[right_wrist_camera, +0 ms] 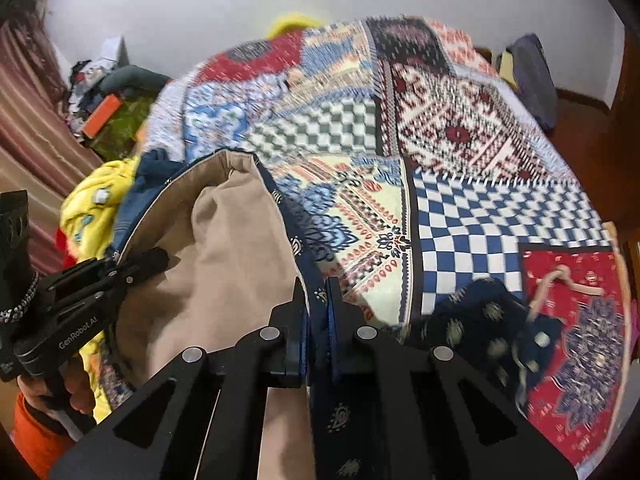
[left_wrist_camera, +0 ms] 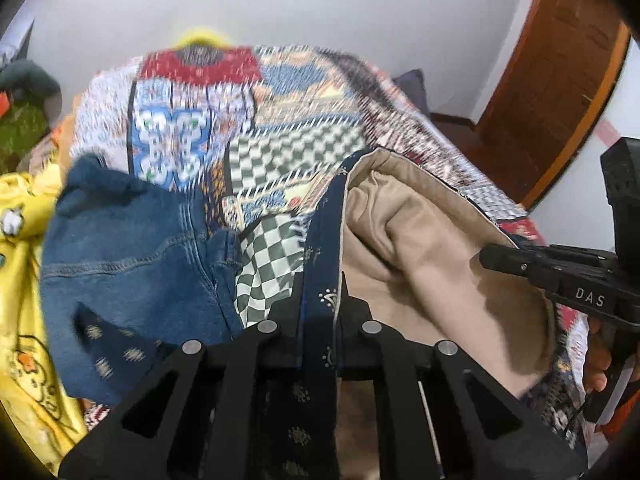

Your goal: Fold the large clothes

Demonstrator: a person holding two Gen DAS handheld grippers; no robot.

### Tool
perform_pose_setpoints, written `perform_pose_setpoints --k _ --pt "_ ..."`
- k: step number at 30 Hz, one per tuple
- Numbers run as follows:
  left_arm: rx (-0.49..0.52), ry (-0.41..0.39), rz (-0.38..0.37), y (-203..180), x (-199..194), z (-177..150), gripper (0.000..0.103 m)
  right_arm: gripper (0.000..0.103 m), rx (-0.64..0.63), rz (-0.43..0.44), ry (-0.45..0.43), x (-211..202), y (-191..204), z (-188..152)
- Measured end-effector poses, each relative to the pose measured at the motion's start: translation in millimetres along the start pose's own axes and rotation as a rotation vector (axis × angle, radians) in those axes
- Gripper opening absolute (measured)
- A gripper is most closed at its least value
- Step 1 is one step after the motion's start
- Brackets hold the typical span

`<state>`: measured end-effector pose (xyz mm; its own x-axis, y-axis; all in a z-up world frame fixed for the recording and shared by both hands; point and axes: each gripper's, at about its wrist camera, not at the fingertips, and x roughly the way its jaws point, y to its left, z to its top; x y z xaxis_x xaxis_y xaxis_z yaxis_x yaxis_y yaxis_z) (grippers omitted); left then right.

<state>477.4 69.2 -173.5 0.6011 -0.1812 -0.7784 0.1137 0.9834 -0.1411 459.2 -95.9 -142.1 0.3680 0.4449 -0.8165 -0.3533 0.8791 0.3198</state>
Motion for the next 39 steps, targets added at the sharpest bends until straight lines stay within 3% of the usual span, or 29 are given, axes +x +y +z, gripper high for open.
perform_pose_setpoints --k 7,12,19,23,25,27,30,37,39 --pt "0.064 -0.087 -0.032 -24.6 -73.7 -14.6 0.009 0.006 -0.089 0.031 -0.059 -69.9 29.9 -26.4" --pt "0.073 -0.121 -0.082 -36.0 -118.5 -42.1 0.009 0.006 -0.111 0.053 -0.065 -96.4 40.5 -62.0" --pt "0.148 -0.07 -0.071 -52.2 -139.2 -93.6 0.009 0.006 -0.112 0.041 -0.038 -109.7 40.3 -110.1" --pt "0.134 -0.009 -0.059 -52.6 -134.0 -113.6 0.01 0.006 -0.1 0.039 -0.006 -108.8 35.6 -130.6" --pt "0.106 0.043 -0.065 -52.1 -127.8 -120.6 0.023 0.006 -0.108 0.025 0.002 -108.5 33.8 -141.1" --pt "0.093 0.043 -0.058 -53.8 -126.3 -125.1 0.052 0.007 -0.123 -0.004 0.009 -105.5 33.2 -151.0" --pt "0.09 0.032 -0.063 -60.3 -124.2 -127.6 0.053 0.007 -0.152 -0.028 0.041 -99.7 31.8 -164.1" --pt "0.04 0.039 -0.225 -81.5 -108.0 -108.0 0.055 0.008 -0.234 -0.071 0.062 -96.4 37.3 -183.5" --pt "0.029 0.052 -0.226 -88.4 -93.5 -99.4 0.055 0.008 -0.228 -0.067 0.057 -99.2 34.9 -187.3"
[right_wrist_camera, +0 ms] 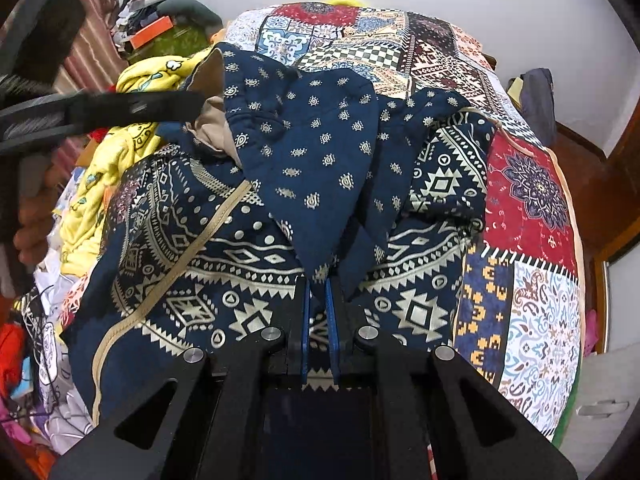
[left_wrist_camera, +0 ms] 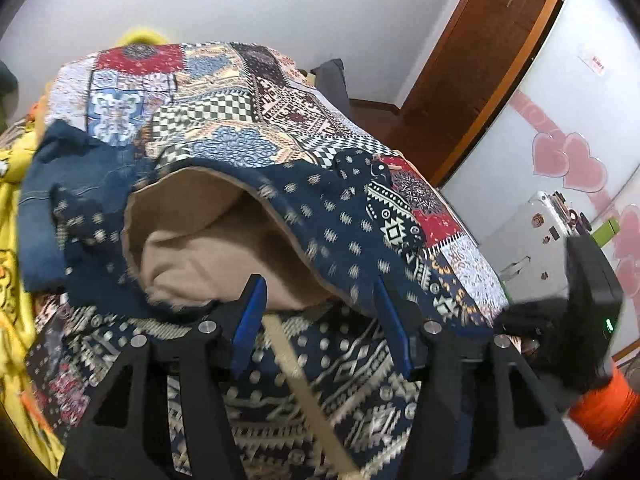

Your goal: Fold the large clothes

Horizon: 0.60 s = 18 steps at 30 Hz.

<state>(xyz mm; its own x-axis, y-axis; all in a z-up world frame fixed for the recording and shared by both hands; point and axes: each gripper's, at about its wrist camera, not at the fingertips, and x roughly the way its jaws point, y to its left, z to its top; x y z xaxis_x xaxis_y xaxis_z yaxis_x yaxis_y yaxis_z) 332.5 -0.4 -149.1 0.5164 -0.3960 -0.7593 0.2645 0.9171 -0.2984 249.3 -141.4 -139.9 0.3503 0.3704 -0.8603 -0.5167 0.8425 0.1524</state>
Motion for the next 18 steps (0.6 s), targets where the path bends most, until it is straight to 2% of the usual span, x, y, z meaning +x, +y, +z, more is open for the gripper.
perform_pose_setpoints --k 4,7,8,9,10,11,12,15,18 --pt "-0.075 0.026 0.008 8.3 27.4 15.8 0.055 0.008 0.038 0.001 -0.018 -11.8 -8.8 -8.6" --pt "-0.15 0.027 0.052 21.0 40.9 29.1 0.055 0.008 0.082 -0.011 -0.029 -20.6 -19.1 -12.8" --pt "-0.163 0.012 0.063 23.8 41.4 32.5 0.05 0.008 0.101 -0.019 -0.032 -24.6 -24.1 -13.9" --pt "-0.165 0.001 0.071 24.9 40.3 34.0 0.04 0.009 0.117 -0.027 -0.035 -28.1 -29.3 -14.4" --pt "-0.16 -0.007 0.087 25.4 39.0 35.9 0.033 0.011 0.135 -0.036 -0.04 -31.7 -34.6 -14.7" --pt "-0.154 -0.007 0.093 25.9 37.8 35.9 0.018 0.012 0.149 -0.042 -0.047 -34.7 -38.5 -15.9" --pt "-0.138 -0.007 0.1 24.5 35.0 34.6 0.008 0.014 0.163 -0.048 -0.055 -37.5 -42.5 -16.7" --pt "-0.064 -0.03 0.122 14.5 18.5 24.5 0.005 0.02 0.193 -0.06 -0.077 -45.7 -50.6 -16.0" --pt "0.009 -0.055 0.125 0.3 -4.5 9.7 0.005 0.021 0.208 -0.058 -0.098 -51.2 -52.4 -11.5"
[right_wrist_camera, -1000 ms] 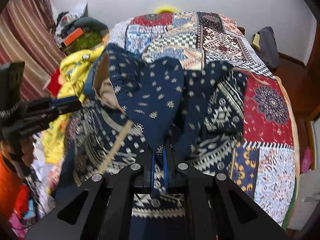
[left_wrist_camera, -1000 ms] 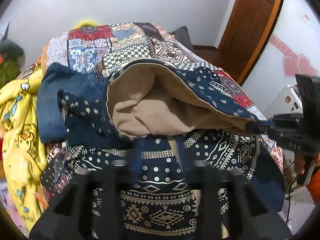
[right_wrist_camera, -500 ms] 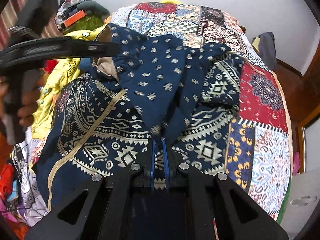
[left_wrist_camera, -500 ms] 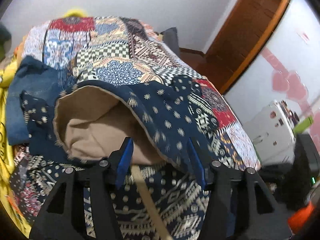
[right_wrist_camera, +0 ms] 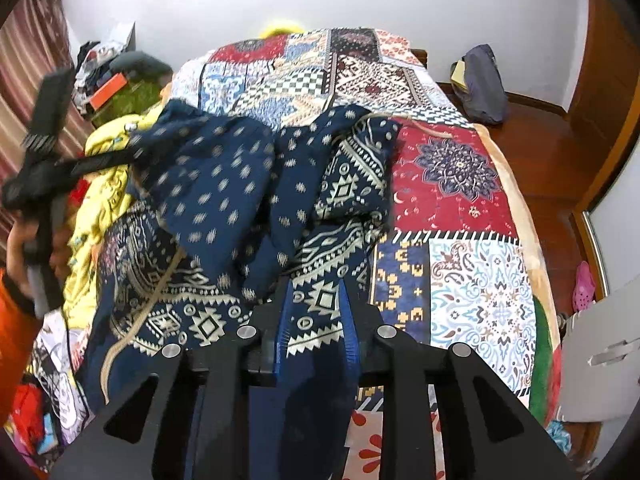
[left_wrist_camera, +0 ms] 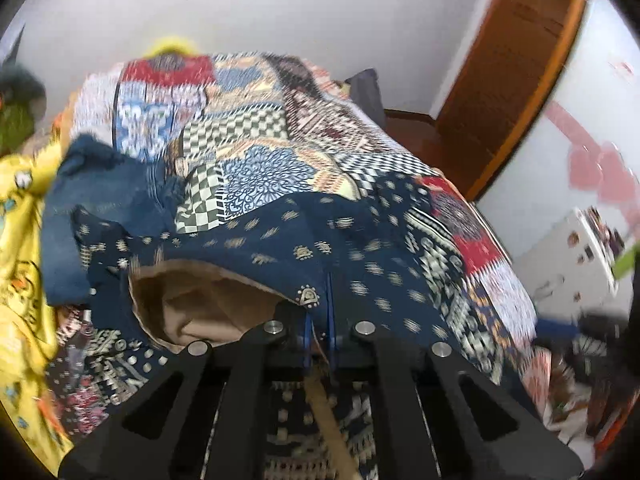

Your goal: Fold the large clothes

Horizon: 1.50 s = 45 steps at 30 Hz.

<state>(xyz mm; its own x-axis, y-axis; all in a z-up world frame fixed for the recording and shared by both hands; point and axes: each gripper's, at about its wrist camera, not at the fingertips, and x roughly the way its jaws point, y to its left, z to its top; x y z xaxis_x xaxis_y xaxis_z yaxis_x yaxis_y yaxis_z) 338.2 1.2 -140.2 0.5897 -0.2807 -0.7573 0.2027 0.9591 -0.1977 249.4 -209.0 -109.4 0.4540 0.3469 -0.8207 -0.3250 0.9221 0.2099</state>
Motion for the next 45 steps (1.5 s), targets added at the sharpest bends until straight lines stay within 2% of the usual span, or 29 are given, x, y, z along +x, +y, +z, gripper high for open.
perform_pose_setpoints --k 3,7,11,14,17,19,20,21,25,29,31,34,35,37,40,42,45 --pt "0.077 -0.017 -0.025 -16.1 -32.3 -23.3 0.005 0.022 -0.003 0.01 -0.016 -2.2 4.8 6.4" --pt "0.13 0.002 -0.02 -24.2 -49.5 -56.5 0.005 0.022 -0.016 0.033 -0.03 0.8 18.8 13.3" --pt "0.153 0.096 -0.008 -22.7 -41.6 -96.3 0.005 0.023 -0.041 0.06 -0.02 11.8 36.4 17.5" --pt "0.19 0.15 0.036 -19.0 -33.4 -125.8 0.005 0.024 -0.069 0.07 0.005 25.1 50.9 16.3" --pt "0.192 0.179 0.053 -12.2 -30.0 -144.4 0.012 0.024 -0.097 0.064 0.041 41.5 61.8 13.1" --pt "0.164 0.174 0.071 -1.8 -32.4 -152.2 0.025 0.024 -0.116 0.056 0.076 54.8 67.5 9.4" --pt "0.149 0.167 0.085 3.5 -34.4 -153.5 0.04 0.024 -0.123 0.049 0.09 59.6 68.9 8.0" --pt "0.139 0.161 0.097 6.4 -36.8 -155.1 0.051 0.025 -0.134 0.036 0.109 66.5 70.7 5.4" --pt "0.087 0.174 0.097 29.1 -48.1 -164.7 0.053 0.025 -0.17 -0.003 0.185 89.7 71.8 -5.3" --pt "0.089 0.171 0.156 44.1 -61.3 -162.7 0.053 0.025 -0.192 -0.006 0.18 88.7 69.0 -12.6" --pt "0.1 0.148 0.193 50.2 -70.8 -154.3 0.053 0.025 -0.199 -0.006 0.184 84.8 67.9 -13.3" --pt "0.083 0.087 0.208 58.3 -81.7 -133.7 0.054 0.026 -0.197 -0.005 0.183 78.1 65.6 -15.6" --pt "0.065 0.068 0.21 61.9 -81.5 -126.4 0.058 0.027 -0.199 -0.001 0.179 75.5 65.4 -16.8" --pt "0.029 0.052 0.218 68.4 -73.2 -115.0 0.064 0.029 -0.195 -0.003 0.171 70.6 64.2 -18.6" --pt "-0.016 0.08 0.199 76.6 -50.0 -109.9 0.064 0.04 -0.189 -0.043 0.156 66.2 60.7 -17.1" --pt "-0.04 0.101 0.197 83.2 -35.0 -113.6 0.064 0.04 -0.193 -0.063 0.138 61.3 57.6 -16.5" --pt "-0.062 0.147 0.245 94.7 -7.6 -126.1 0.064 0.041 -0.185 -0.089 0.127 53.7 48.0 -14.7"
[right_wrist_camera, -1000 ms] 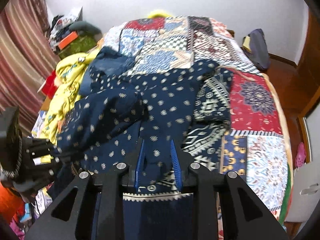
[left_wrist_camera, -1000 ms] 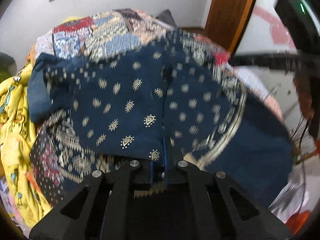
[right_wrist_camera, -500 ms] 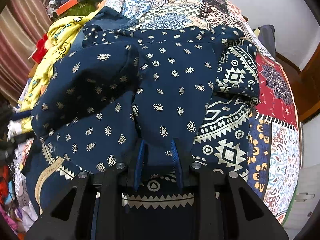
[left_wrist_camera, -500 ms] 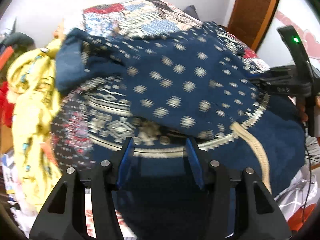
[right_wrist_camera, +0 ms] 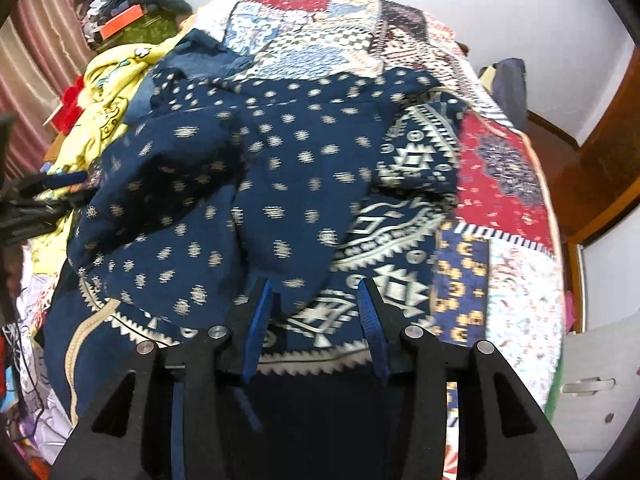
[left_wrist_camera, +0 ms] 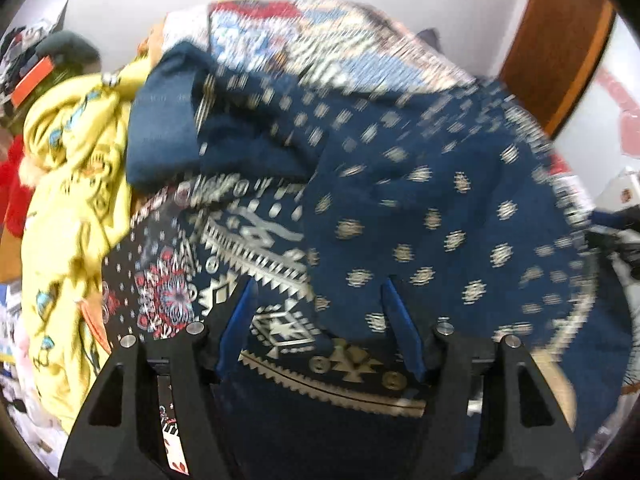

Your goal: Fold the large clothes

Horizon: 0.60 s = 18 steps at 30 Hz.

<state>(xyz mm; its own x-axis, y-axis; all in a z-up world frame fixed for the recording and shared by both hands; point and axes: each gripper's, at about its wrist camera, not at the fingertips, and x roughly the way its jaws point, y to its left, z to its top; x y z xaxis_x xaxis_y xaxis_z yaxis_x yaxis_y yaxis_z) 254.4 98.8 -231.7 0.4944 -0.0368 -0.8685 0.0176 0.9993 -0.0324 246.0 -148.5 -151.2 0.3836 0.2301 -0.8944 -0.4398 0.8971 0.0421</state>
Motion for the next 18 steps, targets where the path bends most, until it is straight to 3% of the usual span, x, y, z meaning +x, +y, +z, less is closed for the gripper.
perform_pose_setpoints --k 3,8,15,18 --pt "-0.015 0.013 0.005 10.1 16.6 -10.2 0.066 0.041 0.027 -0.021 -0.015 -4.9 -11.3 2.7" --pt "-0.057 0.003 -0.033 36.8 5.8 -12.2 0.068 0.041 0.104 -0.016 -0.042 -7.5 -36.4 10.9" --pt "-0.148 -0.08 0.037 92.6 -14.1 25.0 0.068 0.042 0.235 0.011 -0.08 2.6 -71.6 40.8" --pt "-0.19 -0.111 0.014 114.5 -6.4 52.0 0.068 0.042 0.276 0.019 -0.084 10.8 -83.9 53.7"
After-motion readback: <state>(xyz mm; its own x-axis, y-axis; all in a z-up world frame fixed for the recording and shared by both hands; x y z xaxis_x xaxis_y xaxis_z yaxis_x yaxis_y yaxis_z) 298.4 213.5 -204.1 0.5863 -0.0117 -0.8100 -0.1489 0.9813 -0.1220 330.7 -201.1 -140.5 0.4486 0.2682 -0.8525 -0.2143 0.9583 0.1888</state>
